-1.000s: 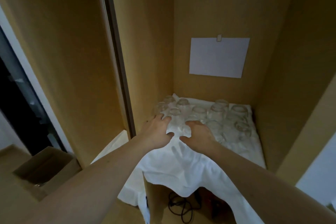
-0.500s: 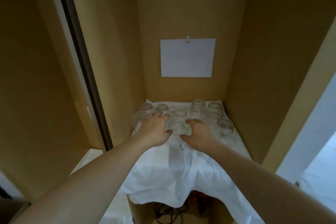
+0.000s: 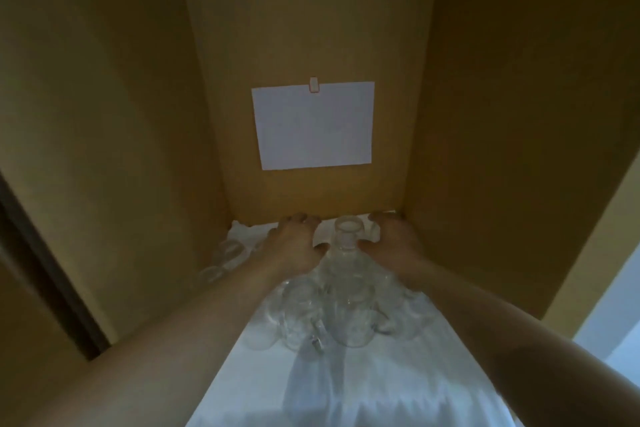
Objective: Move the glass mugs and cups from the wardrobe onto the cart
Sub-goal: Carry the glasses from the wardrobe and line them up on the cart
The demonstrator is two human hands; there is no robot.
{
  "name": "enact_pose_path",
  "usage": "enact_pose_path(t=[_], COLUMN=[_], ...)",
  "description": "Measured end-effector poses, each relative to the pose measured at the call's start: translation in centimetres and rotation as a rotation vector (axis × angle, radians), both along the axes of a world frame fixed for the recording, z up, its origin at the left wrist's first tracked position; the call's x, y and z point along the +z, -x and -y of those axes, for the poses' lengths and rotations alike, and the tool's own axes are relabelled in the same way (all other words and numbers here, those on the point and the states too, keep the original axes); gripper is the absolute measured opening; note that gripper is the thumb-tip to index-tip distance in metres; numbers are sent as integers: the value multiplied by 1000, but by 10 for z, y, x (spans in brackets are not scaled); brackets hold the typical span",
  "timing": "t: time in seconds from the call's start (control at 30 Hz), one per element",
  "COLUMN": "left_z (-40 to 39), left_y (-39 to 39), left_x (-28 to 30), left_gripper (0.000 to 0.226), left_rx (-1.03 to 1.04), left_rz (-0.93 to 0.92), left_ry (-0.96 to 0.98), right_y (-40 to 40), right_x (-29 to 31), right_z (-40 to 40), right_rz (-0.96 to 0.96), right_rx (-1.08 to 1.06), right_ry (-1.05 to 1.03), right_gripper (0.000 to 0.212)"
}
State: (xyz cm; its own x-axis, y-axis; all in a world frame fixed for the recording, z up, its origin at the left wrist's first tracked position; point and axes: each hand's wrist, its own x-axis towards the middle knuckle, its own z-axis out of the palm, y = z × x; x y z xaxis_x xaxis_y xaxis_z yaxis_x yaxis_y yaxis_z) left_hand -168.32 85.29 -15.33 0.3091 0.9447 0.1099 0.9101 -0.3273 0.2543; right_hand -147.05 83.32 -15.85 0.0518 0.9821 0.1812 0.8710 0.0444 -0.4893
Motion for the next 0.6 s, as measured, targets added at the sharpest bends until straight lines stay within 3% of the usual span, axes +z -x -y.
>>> enact_pose_path(t=[0.27, 0.43, 0.6], left_z=[-81, -117, -145], left_y=[-45, -67, -83], left_x=[-7, -17, -26], left_gripper=[70, 69, 63], left_rx=[-59, -104, -116], left_rz=[53, -3, 16], left_ry=[69, 102, 216], right_y=[-30, -38, -45], right_x=[0, -10, -23], right_z=[-76, -111, -139], right_rz=[30, 33, 149], right_rx=[-56, -86, -14], right_ry=[130, 307, 479], right_gripper=[51, 71, 72])
